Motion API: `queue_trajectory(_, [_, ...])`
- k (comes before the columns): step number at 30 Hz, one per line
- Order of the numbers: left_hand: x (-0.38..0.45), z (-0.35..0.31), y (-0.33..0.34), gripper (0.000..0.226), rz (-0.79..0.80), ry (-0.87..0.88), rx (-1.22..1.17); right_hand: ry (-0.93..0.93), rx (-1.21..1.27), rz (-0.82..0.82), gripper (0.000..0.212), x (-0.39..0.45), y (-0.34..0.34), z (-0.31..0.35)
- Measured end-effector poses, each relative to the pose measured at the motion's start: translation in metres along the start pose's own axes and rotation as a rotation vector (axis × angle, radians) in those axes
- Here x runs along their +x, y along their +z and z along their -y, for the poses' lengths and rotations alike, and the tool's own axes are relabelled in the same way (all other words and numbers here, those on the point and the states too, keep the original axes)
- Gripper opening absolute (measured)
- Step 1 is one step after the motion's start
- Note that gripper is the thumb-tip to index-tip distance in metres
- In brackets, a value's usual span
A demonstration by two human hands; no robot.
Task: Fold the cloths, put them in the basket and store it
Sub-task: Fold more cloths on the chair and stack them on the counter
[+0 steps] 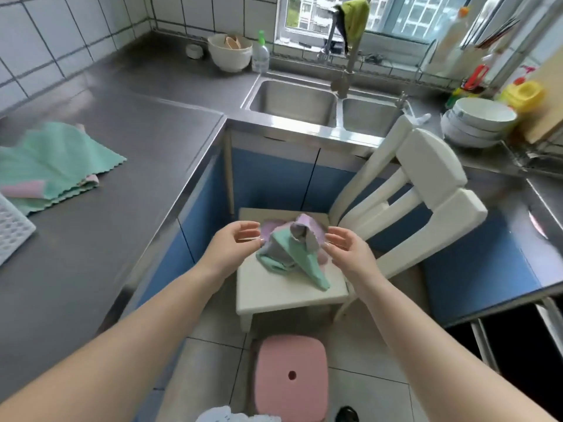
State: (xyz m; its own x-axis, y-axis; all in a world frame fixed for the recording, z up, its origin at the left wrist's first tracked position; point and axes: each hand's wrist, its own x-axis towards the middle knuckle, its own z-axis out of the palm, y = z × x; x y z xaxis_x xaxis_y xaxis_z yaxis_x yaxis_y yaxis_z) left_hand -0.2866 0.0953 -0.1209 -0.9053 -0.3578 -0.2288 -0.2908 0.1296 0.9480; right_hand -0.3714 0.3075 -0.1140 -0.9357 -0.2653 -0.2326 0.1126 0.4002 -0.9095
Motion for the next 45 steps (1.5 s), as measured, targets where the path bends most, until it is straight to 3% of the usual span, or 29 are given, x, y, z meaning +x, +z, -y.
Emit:
queue_trajectory(9, [0.017,-0.005,0.126,0.026,-0.168,-0.116,-0.096,0.024,-0.089,0.187,0.035,0.059,-0.096,-0.064])
queue_trajectory(14, [0.033,0.001,0.146,0.027,-0.225,-0.176,-0.137,0.017,-0.145,0.254,0.035,0.095,-0.105,-0.076])
queue_trajectory(20, [0.094,0.020,0.124,0.026,-0.207,-0.190,-0.132,0.040,-0.172,0.264,0.034,0.150,-0.073,-0.080])
queue_trajectory(31, [0.252,0.085,0.101,0.041,0.091,-0.283,-0.012,0.181,-0.346,0.115,0.048,0.242,0.001,-0.124])
queue_trajectory(34, [0.276,0.136,0.125,0.059,0.102,-0.282,0.095,0.117,-0.434,0.148,0.064,0.274,0.019,-0.169])
queue_trajectory(38, [0.293,0.204,0.158,0.101,0.072,-0.270,0.253,0.025,-0.620,0.258,0.085,0.299,0.048,-0.237])
queue_trajectory(45, [0.332,0.286,0.200,0.095,-0.015,-0.106,0.295,-0.243,-0.648,0.233,0.078,0.338,0.086,-0.311])
